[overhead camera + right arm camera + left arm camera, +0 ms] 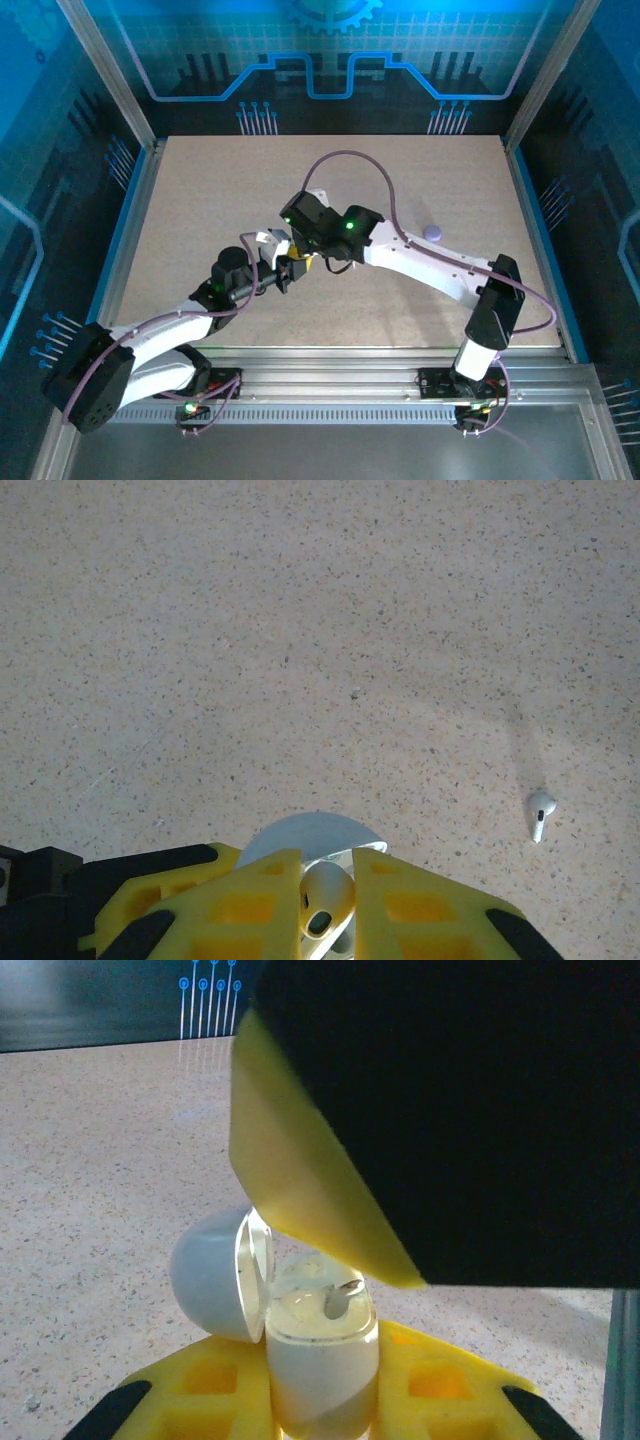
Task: Insert the wireless bluetooth earbuds into the charging case
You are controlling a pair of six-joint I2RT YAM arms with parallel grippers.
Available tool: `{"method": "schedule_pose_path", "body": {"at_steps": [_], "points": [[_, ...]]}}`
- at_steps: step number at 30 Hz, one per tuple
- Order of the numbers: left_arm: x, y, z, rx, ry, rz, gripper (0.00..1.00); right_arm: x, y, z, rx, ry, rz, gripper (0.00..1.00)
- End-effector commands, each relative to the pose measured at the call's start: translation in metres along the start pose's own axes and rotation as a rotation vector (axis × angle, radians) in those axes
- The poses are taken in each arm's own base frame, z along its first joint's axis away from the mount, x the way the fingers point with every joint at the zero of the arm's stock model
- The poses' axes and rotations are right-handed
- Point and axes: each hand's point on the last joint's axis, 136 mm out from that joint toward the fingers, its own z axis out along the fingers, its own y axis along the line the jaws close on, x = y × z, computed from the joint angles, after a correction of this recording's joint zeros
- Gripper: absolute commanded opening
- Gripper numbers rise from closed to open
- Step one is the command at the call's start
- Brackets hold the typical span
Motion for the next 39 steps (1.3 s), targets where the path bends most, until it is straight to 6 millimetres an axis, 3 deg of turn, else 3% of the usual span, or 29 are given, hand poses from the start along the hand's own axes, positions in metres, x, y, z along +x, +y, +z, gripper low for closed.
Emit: {"method": "schedule_pose_path", "body": {"at_steps": [1, 39], "points": [[-0.024, -0.013, 0.0, 0.047, -0.06, 0.052, 0.11, -0.004, 0.005, -0.011, -0.024, -0.047, -0.005, 0.16], [-0.049, -0.018, -0.007, 0.039, -0.131, 0.042, 0.12, 0.021, 0.016, -0.032, -0.146, -0.142, -0.058, 0.17]]}}
